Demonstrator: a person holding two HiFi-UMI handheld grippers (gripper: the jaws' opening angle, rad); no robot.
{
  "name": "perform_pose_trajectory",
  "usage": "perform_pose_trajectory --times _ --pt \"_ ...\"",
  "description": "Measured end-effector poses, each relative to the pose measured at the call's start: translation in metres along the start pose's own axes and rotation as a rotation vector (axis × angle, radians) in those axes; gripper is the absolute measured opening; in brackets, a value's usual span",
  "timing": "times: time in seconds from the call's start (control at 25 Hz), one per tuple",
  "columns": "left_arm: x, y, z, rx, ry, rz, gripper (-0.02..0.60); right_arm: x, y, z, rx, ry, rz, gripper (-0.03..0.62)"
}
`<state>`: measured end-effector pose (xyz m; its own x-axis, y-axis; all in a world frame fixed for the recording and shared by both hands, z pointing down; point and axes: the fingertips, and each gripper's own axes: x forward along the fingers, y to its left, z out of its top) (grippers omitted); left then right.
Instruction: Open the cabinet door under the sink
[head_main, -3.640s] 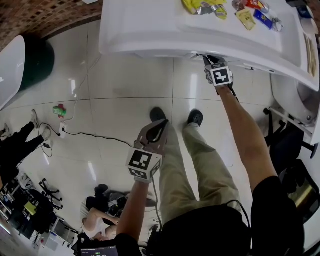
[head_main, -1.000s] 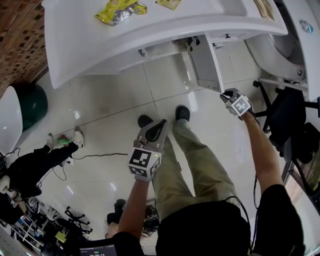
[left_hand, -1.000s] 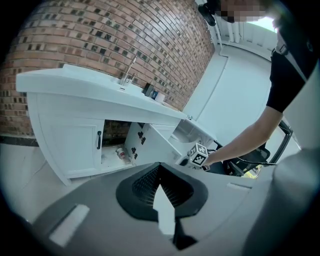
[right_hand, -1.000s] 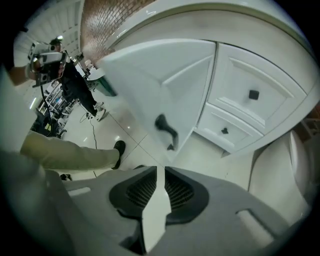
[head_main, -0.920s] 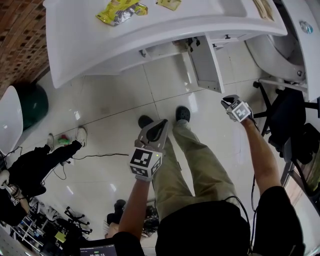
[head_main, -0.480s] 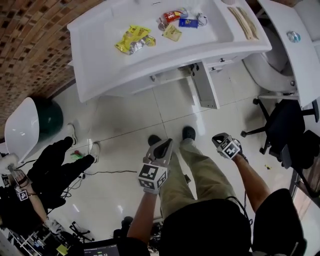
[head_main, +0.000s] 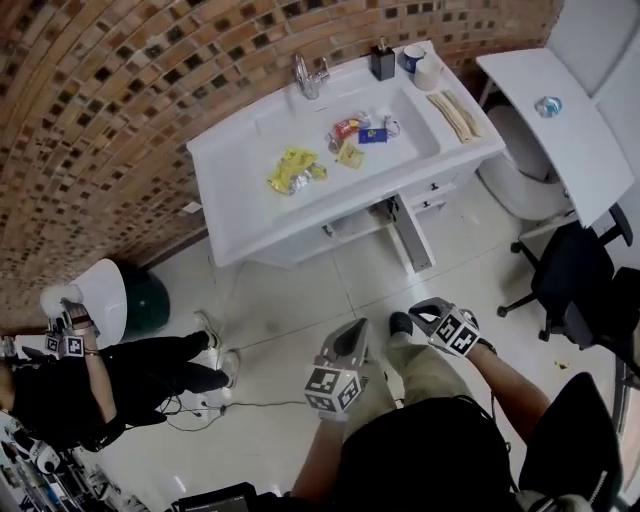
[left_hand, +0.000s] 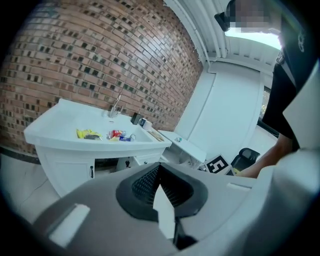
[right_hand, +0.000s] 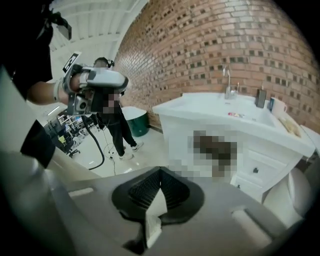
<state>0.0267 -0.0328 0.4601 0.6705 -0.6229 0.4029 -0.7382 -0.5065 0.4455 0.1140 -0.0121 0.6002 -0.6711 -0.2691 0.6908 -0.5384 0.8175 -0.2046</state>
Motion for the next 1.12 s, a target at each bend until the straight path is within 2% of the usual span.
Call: perform_pose_trajectory --times 0.24,0.44,0.56,0.68,0.8,0.92,1.12 --pt "-0.051 -0.035 0.014 0.027 -0.028 -0.054 0.015 -0.042 0.042 0.081 -0.029 -0.18 -0.046 -0.008" --pt "-0.116 -0.043 -0.005 0.079 -0.028 -0.064 0.015 -0.06 0.122 0.131 -0.068 -0.313 -0.064 -0.008" --pt "-0.169 -0.033 -0.033 0.042 -0.039 -0.02 0.015 -0.056 0.195 0.136 -0.131 -0.314 -0.037 -0.008" --pt "-0.219 -0.013 -0.071 -0.046 -0.039 0.052 0.015 -0.05 0.26 0.127 -0.243 -0.258 -0.048 -0.008" --pt "-0.258 0.003 -0.109 -0.095 0.005 0.112 0.015 -0.055 0.306 0.116 -0.256 -0.242 -0.046 -0.008" --pt "-0.268 -0.001 -0.128 -0.089 0.026 0.131 0.015 -0.072 0.319 0.101 -0.278 -0.226 -0.037 -0.008" --pt "-0.253 -0.027 -0.11 -0.043 -0.046 0.134 0.015 -0.113 0.285 0.097 -0.257 -0.269 -0.095 -0.008"
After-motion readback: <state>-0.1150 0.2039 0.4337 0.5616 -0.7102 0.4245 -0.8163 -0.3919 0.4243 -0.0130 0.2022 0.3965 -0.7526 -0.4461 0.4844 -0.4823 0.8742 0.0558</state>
